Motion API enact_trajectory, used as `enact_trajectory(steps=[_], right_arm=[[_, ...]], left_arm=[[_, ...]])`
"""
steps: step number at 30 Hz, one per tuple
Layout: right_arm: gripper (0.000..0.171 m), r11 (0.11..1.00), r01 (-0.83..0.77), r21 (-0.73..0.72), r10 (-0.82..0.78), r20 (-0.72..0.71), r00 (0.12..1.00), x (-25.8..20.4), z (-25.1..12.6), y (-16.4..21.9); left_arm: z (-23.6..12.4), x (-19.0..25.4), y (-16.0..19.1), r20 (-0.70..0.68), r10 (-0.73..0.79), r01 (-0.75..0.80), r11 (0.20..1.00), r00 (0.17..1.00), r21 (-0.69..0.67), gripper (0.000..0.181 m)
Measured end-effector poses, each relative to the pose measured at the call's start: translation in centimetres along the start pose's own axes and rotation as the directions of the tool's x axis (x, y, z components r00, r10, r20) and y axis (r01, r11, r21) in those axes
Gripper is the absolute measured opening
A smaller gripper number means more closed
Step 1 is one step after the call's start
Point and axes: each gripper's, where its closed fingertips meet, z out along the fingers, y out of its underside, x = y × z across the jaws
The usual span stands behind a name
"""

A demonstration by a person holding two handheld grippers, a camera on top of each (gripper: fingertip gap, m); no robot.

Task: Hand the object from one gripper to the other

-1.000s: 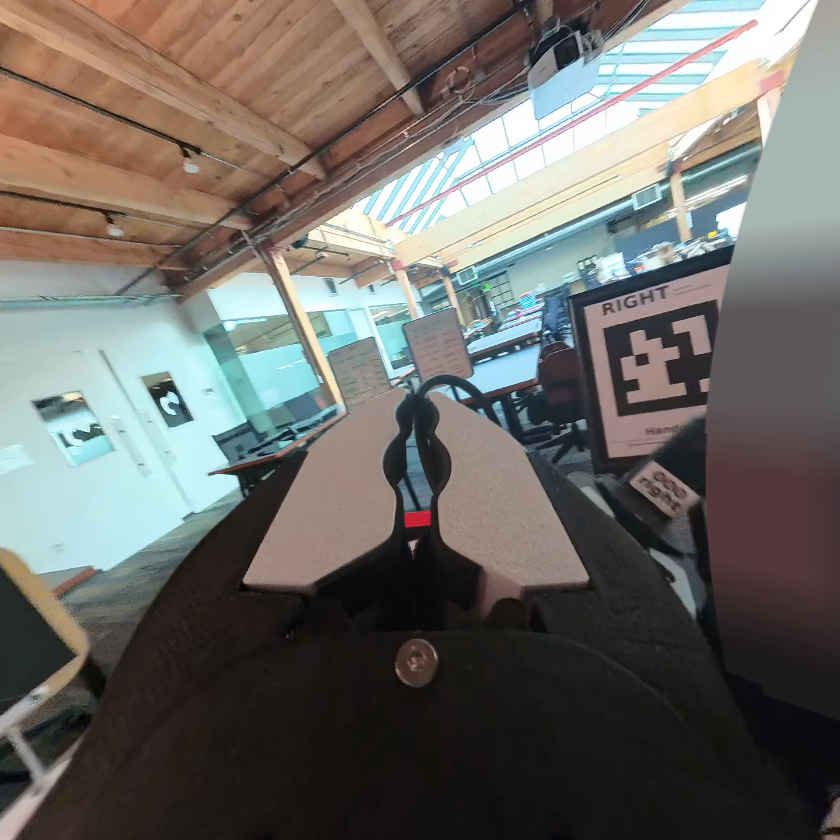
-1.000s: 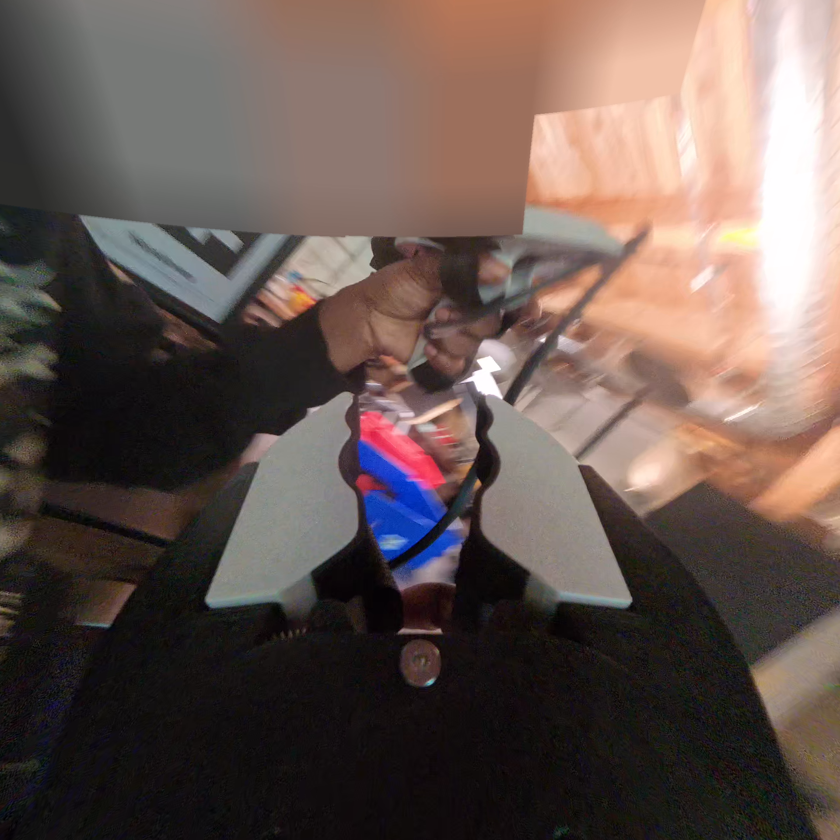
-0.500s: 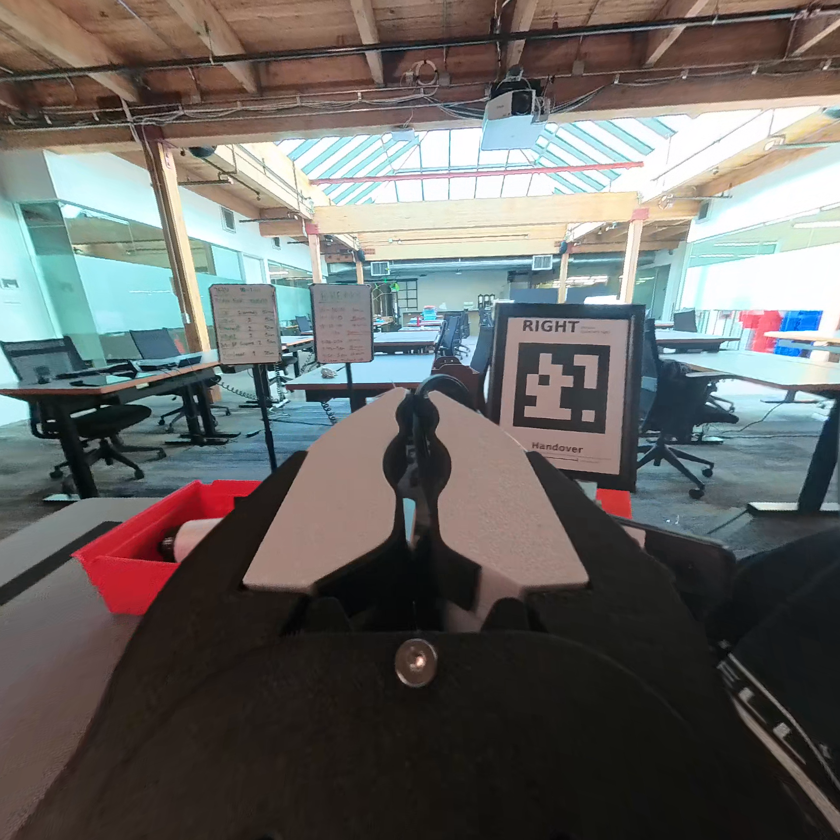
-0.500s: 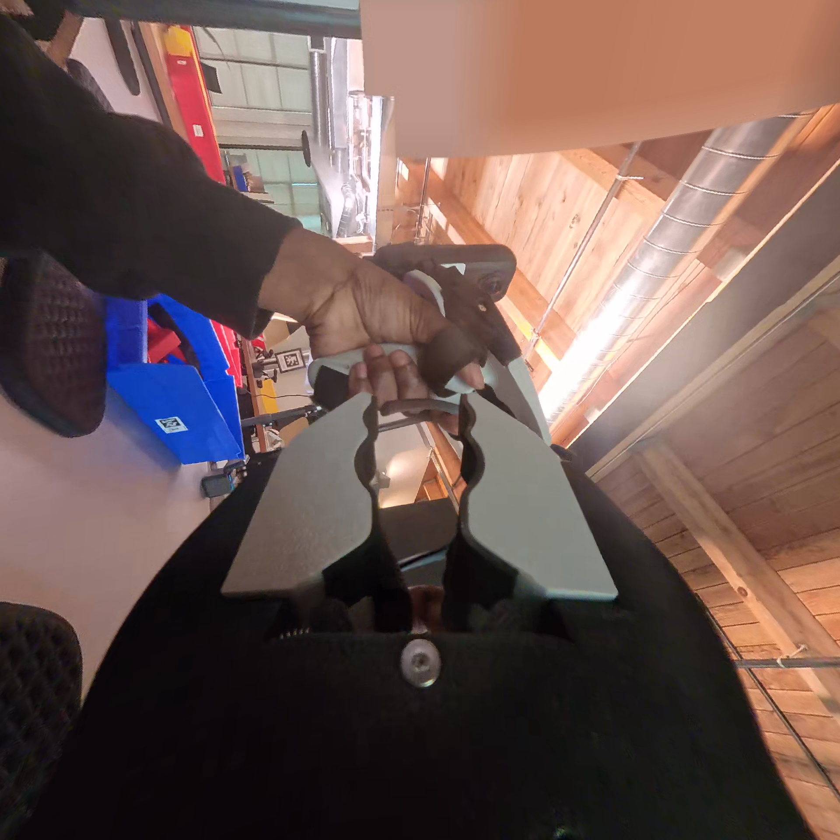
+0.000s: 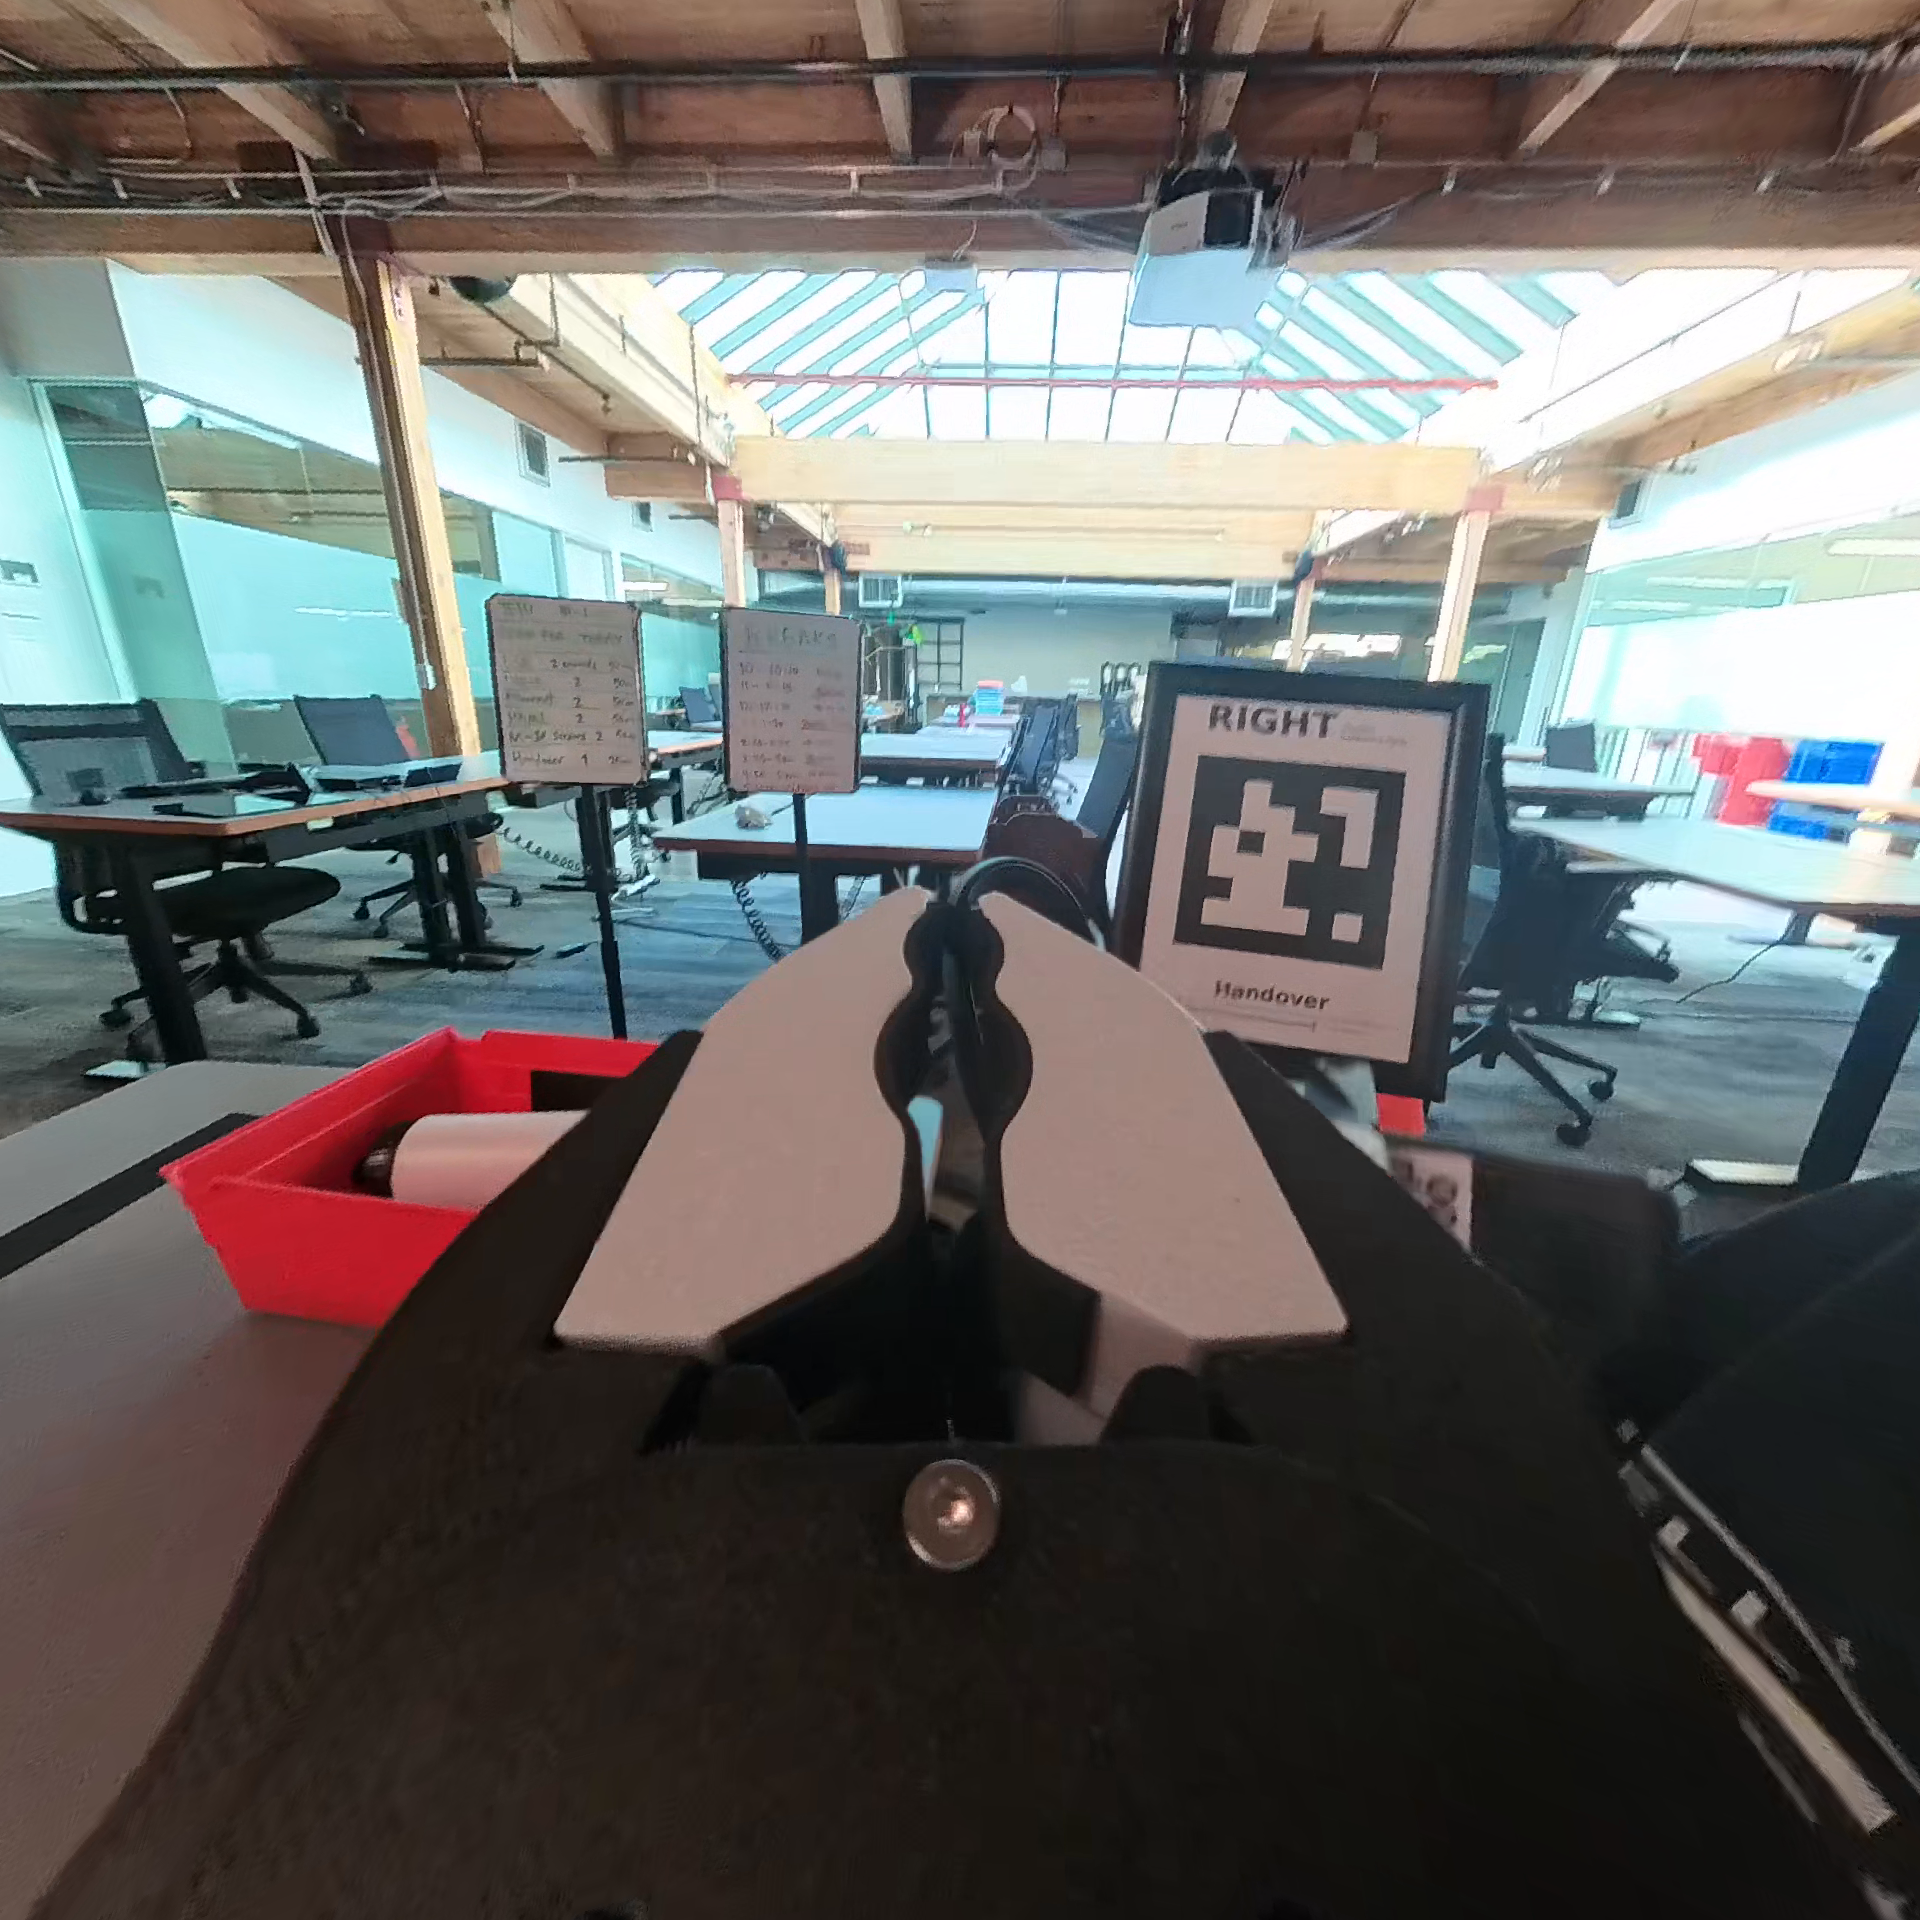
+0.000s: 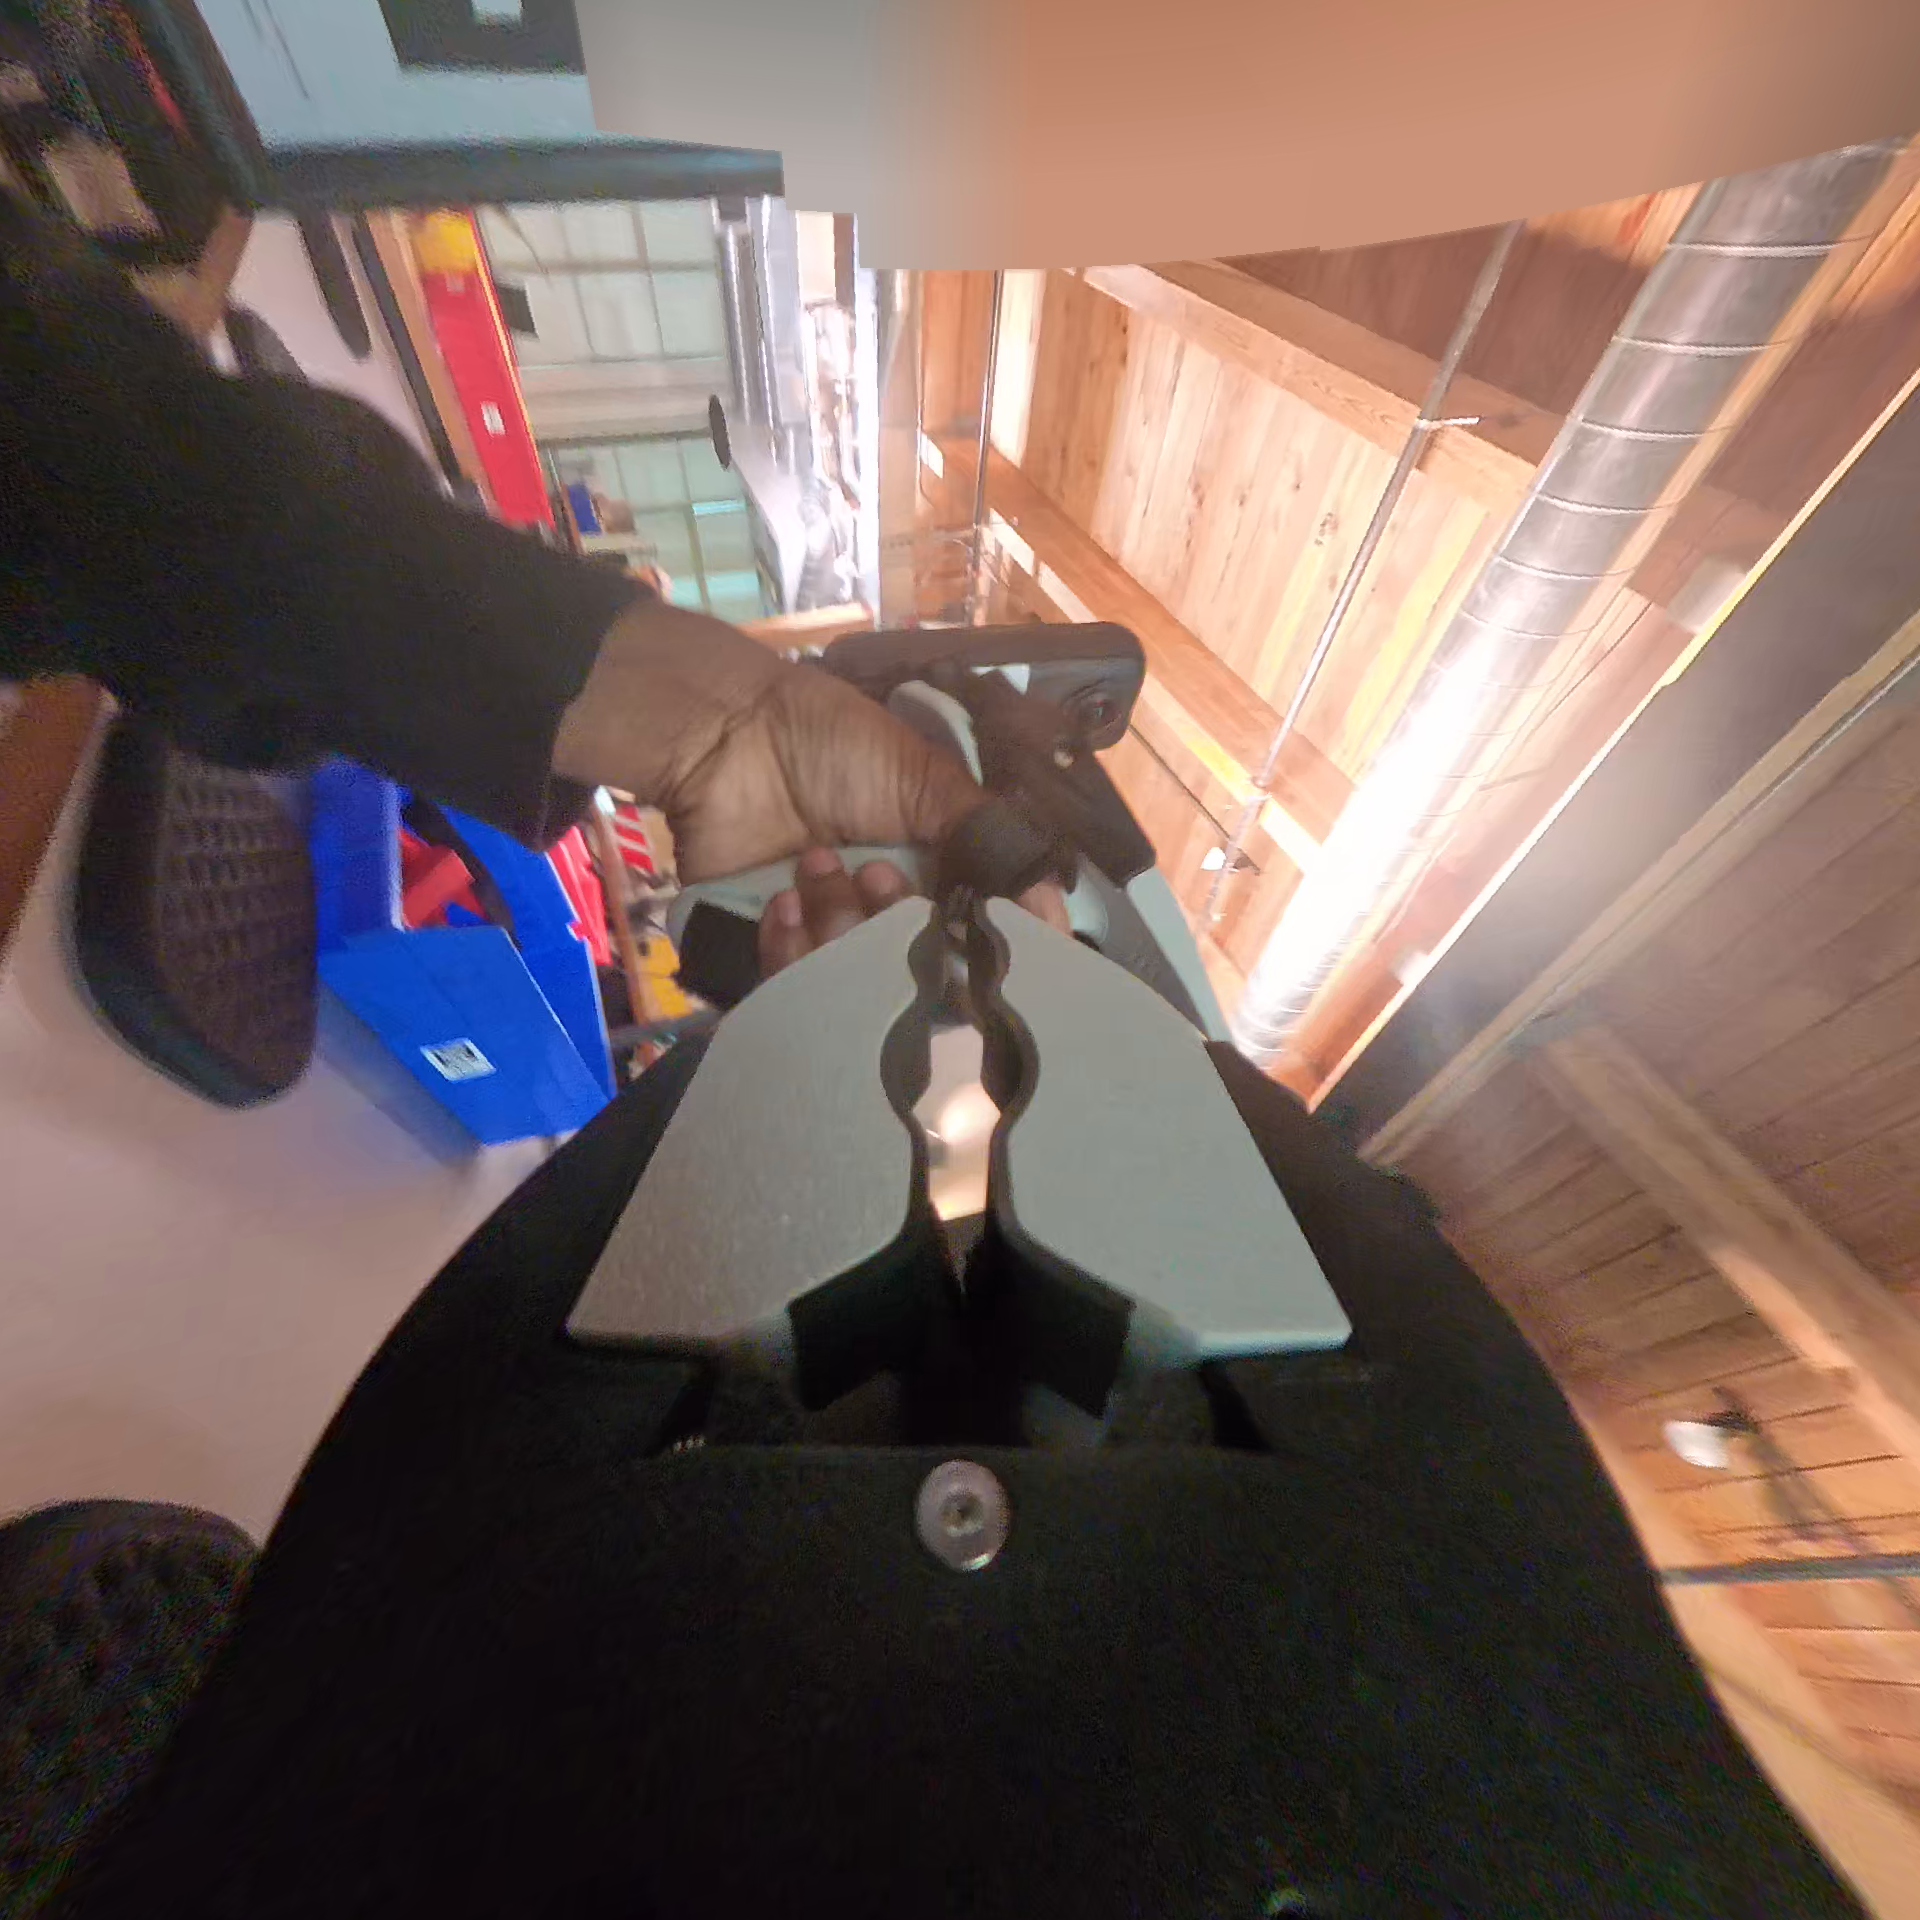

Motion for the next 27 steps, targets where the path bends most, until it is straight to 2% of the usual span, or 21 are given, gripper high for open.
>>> enact_trajectory(steps=[1, 2, 4, 7, 11, 12, 14, 17, 21, 22, 24, 27], right_arm=[[0.004, 0.998, -0.066, 0.022, 0.066, 0.002, 0.998, 0.3, -0.1, -0.3], [0.004, 0.988, -0.147, 0.040, 0.147, 0.009, 0.989, 0.8, -0.3, -0.4], [0.004, 0.938, -0.347, 0.029, 0.345, 0.037, 0.938, 1.8, -0.4, 0.1], [0.004, 0.769, -0.636, -0.069, 0.638, 0.144, 0.756, 1.8, -0.7, 1.3], [0.005, 0.464, -0.880, -0.105, 0.871, 0.233, 0.432, 1.7, -0.6, 1.4], [0.004, 0.397, -0.911, -0.107, 0.898, 0.251, 0.362, 1.6, -0.6, 1.4], [0.003, 0.315, -0.941, -0.124, 0.918, 0.289, 0.270, 1.3, -0.4, 1.2], [0.004, 0.274, -0.954, -0.119, 0.923, 0.311, 0.226, 1.1, -0.3, 1.0], [0.005, 0.247, -0.964, -0.102, 0.939, 0.272, 0.212, 1.2, 0.1, 1.5], [0.012, 0.242, -0.964, -0.111, 0.939, 0.275, 0.204, 1.0, 0.1, 1.6], [0.026, 0.221, -0.958, -0.184, 0.947, 0.276, 0.165, -0.3, 0.4, 2.1], [0.030, 0.205, -0.939, -0.277, 0.949, 0.290, 0.122, -2.6, 1.2, 2.2]], left_arm=[[-0.2, -0.2, 0.6, 0.005, 0.013, -0.013, 0.999, 1.000, -0.030, 0.008], [-0.5, -0.3, 1.3, 0.005, 0.022, -0.022, 0.997, 1.000, -0.068, 0.010], [-1.6, -0.5, 3.0, -0.016, 0.045, -0.047, 0.987, 0.999, -0.156, 0.036], [-4.0, -0.8, 5.1, -0.032, 0.151, -0.154, 0.948, 0.988, -0.280, 0.055], [-5.5, 2.6, 6.5, -0.174, 0.448, -0.480, 0.837, 0.877, -0.264, 0.048], [-5.4, 3.2, 6.9, -0.179, 0.473, -0.506, 0.819, 0.862, -0.270, 0.045], [-4.9, 3.8, 7.4, -0.166, 0.443, -0.472, 0.836, 0.881, -0.279, 0.035], [-4.4, 4.6, 8.0, -0.194, 0.332, -0.376, 0.888, 0.923, -0.266, 0.006], [-4.4, 4.4, 7.5, -0.174, 0.241, -0.275, 0.937, 0.955, -0.214, 0.006], [-4.5, 4.1, 7.1, -0.161, 0.213, -0.241, 0.953, 0.964, -0.185, 0.006], [-4.8, 3.6, 6.1, -0.132, 0.168, -0.184, 0.975, 0.977, -0.124, 0.006], [-5.0, 3.4, 5.2, -0.129, 0.115, -0.124, 0.990, 0.985, -0.067, 0.006]])
